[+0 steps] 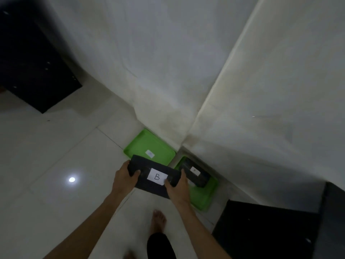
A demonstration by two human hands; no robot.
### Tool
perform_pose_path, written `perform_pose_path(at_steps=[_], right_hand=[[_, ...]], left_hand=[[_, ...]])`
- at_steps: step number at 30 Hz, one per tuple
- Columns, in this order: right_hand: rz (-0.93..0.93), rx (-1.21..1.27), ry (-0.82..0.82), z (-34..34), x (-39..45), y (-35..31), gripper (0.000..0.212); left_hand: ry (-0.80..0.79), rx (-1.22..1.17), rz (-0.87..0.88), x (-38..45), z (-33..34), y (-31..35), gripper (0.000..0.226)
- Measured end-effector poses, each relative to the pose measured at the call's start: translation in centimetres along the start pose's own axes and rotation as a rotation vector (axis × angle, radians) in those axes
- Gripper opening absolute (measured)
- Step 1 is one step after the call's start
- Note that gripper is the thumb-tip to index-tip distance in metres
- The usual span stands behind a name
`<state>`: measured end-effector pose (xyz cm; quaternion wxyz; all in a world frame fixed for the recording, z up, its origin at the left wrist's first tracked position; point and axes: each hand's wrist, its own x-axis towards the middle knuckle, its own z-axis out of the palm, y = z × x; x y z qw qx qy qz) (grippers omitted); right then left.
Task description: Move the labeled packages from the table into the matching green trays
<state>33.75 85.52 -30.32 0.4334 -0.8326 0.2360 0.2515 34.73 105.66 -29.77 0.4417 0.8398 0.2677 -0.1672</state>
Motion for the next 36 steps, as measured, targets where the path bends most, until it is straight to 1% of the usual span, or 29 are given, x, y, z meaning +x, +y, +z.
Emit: perform_pose_path(at_steps=[2, 6, 9, 12, 15, 17, 20, 23, 25, 30, 32, 34, 36], right_hand=[[0.023, 0.061, 0.011, 2.7, 4.4, -0.5, 0.088], [-0.014, 0.15, 0.039, 9.0, 14.5, -0.5, 0.086], [0.004, 0.198, 0.061, 13.5, 22.6, 0.8, 0.082], [0.013, 0.214, 0.107, 18.1, 30.6, 2.8, 0.083], [0.028, 0.221, 0.132, 22.1, 37.4, 5.0, 0.087], [0.033, 0.212, 0.132, 24.2, 41.2, 6.5, 0.086], [0.03, 0.203, 0.145, 26.3, 45.9, 8.1, 0.083], [0.063, 0.217, 0.141, 27.4, 48.7, 9.1, 0.083], [0.087, 0.23, 0.146, 28.0, 50.0, 9.4, 0.085], [0.114, 0.198, 0.181, 28.7, 50.5, 9.4, 0.085], [0.137, 0.184, 0.177, 28.5, 50.1, 9.0, 0.084], [0.157, 0.111, 0.179, 27.9, 49.3, 8.6, 0.078], [0.172, 0.003, 0.215, 27.3, 48.4, 7.9, 0.067]], left_hand=[[-0.008, -0.028, -0.02, 5.4, 0.5, -1.1, 0.055], [-0.054, -0.088, -0.027, 17.6, 2.5, -4.3, 0.055], [-0.105, -0.077, 0.014, 26.6, 5.3, -7.3, 0.052], [-0.106, -0.048, 0.054, 34.9, 8.7, -11.0, 0.056], [-0.106, -0.042, 0.065, 41.6, 12.1, -14.2, 0.055], [-0.13, -0.057, 0.052, 45.2, 14.1, -15.9, 0.052], [-0.131, -0.008, 0.099, 50.1, 16.5, -18.2, 0.054], [-0.149, 0.012, 0.09, 52.9, 18.0, -19.1, 0.063], [-0.136, 0.012, 0.099, 53.7, 18.7, -19.2, 0.064], [-0.146, 0.078, 0.171, 54.3, 19.2, -19.5, 0.07], [-0.149, 0.106, 0.205, 53.8, 18.7, -19.2, 0.067], [-0.12, 0.14, 0.247, 53.2, 18.1, -18.7, 0.062], [-0.09, 0.209, 0.254, 52.6, 16.8, -17.7, 0.058]])
